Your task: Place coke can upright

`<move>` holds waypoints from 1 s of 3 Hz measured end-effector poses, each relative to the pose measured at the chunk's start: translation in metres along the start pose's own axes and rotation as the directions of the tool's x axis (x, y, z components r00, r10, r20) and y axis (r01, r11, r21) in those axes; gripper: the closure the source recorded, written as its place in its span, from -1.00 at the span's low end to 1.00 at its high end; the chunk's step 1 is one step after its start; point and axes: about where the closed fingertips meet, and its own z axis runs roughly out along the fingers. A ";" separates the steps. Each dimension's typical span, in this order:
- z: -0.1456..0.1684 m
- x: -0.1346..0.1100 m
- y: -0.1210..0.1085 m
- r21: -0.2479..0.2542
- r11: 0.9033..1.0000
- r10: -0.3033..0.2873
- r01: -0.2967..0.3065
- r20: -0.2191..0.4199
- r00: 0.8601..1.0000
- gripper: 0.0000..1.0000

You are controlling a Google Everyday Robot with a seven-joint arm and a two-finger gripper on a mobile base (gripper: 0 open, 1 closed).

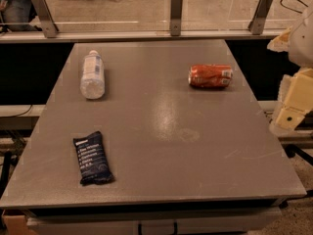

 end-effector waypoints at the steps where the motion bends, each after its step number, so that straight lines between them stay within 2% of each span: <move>1: 0.000 0.000 0.000 0.000 1.000 0.000 0.000 0.000 1.000 -1.00; 2: 0.005 -0.012 -0.016 0.029 1.000 0.000 -0.001 0.030 1.000 -1.00; 3: 0.020 -0.030 -0.047 0.050 0.999 0.010 -0.013 0.078 0.997 -1.00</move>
Offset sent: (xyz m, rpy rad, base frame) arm 0.0432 0.0160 -0.0005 0.0498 -0.0621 0.0052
